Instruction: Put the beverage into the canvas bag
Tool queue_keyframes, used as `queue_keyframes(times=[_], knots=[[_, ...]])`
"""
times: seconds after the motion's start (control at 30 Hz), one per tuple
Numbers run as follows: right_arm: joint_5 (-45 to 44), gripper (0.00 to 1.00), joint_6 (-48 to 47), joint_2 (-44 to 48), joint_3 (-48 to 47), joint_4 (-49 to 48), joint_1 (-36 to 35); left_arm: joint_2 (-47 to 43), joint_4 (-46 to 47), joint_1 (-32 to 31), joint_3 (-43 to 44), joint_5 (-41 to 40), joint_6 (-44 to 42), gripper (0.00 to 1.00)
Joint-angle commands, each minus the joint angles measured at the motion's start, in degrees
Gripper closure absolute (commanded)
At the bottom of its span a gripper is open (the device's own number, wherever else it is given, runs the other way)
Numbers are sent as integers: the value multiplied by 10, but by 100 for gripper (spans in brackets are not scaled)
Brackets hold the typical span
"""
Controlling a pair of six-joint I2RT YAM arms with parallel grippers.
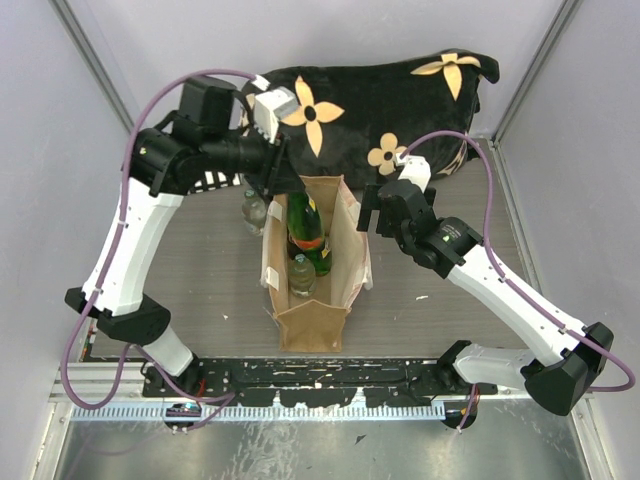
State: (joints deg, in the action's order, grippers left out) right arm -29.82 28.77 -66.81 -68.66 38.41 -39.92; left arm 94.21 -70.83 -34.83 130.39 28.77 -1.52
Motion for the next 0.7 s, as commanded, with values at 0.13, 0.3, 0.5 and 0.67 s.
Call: queue_keyframes(times=[0.13,0.3,0.5,0.67], knots=[[-31,0,9,34,-15,35,5,-39,86,-51,-101,10,-44,100],[-32,0,13,41,-13,49,7,-49,124,-69,-176,1,-51,100],[-30,0,13,43,-14,57,10,-51,165,-79,-223,-4,-45,100],[-30,0,16,46,-14,62,10,-59,194,-84,-266,-5,-42,100]])
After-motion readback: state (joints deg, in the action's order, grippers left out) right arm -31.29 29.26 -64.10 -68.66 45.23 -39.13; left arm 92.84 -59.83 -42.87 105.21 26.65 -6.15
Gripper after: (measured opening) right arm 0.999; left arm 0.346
